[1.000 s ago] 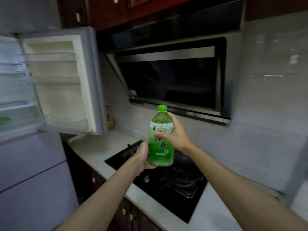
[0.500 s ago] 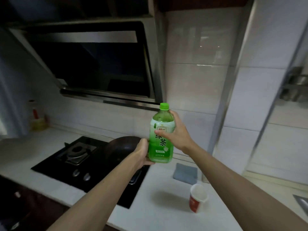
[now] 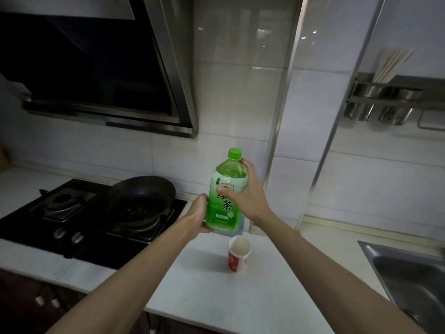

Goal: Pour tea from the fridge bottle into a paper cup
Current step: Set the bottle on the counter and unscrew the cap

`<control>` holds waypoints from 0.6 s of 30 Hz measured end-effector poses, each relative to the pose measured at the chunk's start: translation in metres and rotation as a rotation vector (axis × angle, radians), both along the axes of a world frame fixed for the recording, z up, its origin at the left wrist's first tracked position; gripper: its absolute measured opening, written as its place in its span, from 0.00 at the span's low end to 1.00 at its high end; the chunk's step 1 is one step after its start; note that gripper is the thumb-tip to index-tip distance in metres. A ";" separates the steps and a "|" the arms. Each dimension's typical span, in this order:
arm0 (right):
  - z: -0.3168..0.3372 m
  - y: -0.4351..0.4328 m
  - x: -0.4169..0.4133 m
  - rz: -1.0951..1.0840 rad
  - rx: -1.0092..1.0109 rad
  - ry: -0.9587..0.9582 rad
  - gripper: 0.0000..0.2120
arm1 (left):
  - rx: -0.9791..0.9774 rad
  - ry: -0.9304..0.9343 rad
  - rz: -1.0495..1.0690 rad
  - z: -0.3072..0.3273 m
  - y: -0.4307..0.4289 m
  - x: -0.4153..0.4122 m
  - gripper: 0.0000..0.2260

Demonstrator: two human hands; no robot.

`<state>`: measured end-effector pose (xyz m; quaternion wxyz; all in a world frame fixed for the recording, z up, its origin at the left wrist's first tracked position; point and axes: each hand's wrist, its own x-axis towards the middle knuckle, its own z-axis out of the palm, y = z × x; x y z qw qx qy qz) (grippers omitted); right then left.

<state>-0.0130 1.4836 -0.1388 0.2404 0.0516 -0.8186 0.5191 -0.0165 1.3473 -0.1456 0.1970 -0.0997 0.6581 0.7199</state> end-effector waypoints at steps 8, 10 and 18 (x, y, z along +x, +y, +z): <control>-0.042 -0.022 0.011 0.035 -0.030 -0.063 0.40 | -0.019 -0.062 0.037 -0.038 -0.023 0.013 0.15; -0.054 -0.031 0.010 0.035 -0.033 -0.076 0.39 | -0.016 -0.084 0.042 -0.047 -0.031 0.012 0.14; -0.102 -0.060 -0.013 -0.006 -0.047 -0.166 0.39 | -0.070 -0.151 -0.018 -0.092 -0.061 -0.018 0.16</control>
